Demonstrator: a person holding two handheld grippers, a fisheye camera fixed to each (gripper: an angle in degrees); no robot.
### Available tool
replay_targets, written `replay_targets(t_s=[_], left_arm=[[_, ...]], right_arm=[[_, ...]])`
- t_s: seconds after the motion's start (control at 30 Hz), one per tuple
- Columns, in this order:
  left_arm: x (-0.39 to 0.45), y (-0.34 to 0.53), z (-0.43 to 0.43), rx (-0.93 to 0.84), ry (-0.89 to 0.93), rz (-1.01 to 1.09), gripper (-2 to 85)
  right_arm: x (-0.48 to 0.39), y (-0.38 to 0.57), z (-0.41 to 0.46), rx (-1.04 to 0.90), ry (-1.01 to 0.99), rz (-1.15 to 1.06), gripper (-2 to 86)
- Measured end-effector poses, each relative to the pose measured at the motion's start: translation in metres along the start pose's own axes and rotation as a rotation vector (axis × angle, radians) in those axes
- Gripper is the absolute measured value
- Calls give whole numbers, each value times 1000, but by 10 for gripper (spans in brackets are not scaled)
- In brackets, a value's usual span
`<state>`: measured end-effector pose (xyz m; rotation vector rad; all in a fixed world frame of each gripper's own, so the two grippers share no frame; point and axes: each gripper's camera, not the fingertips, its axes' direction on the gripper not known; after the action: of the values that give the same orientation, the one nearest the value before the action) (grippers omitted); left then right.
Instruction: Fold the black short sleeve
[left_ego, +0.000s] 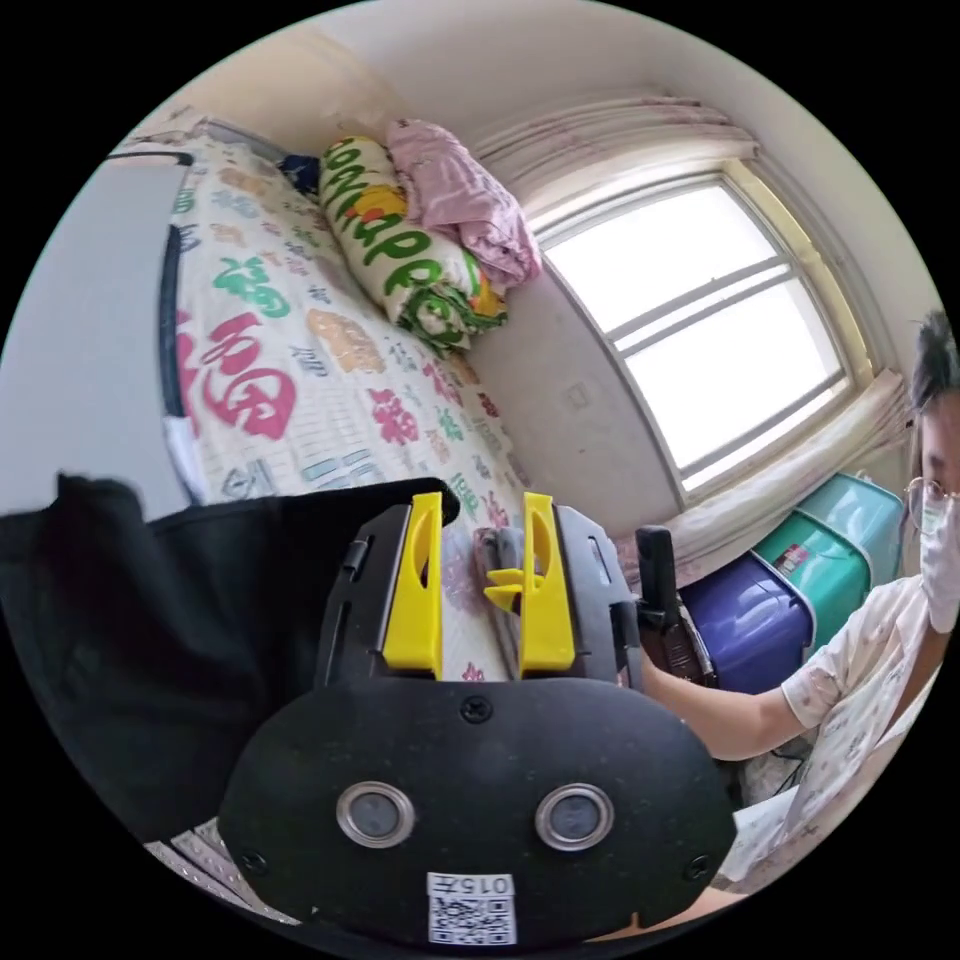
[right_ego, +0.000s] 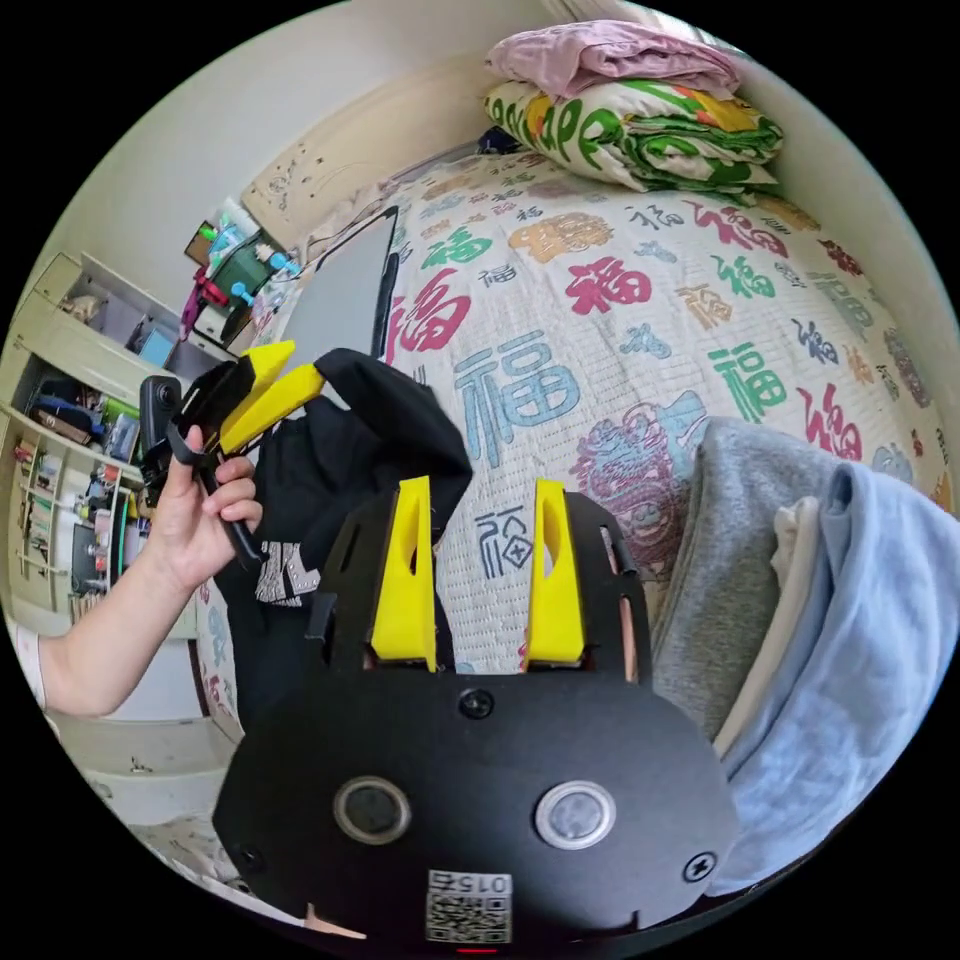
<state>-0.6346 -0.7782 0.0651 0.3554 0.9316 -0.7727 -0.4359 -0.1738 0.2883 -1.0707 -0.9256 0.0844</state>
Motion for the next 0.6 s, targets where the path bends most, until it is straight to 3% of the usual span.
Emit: replay_targets(t_s=[0.23, 0.37, 0.5, 0.6], left_arm=[[-48, -32, 51, -16, 0, -134, 97], [-52, -75, 108, -114, -115, -105, 122], [-66, -100, 188, -265, -92, -177, 130], [-74, -128, 267, -341, 13, -205, 66]], right_arm=[[-87, -1, 30, -38, -141, -205, 135], [-137, -40, 58, -85, -74, -300, 130], [-144, -84, 80, -150, -19, -228, 64], [-143, -106, 54, -97, -18, -177, 20]])
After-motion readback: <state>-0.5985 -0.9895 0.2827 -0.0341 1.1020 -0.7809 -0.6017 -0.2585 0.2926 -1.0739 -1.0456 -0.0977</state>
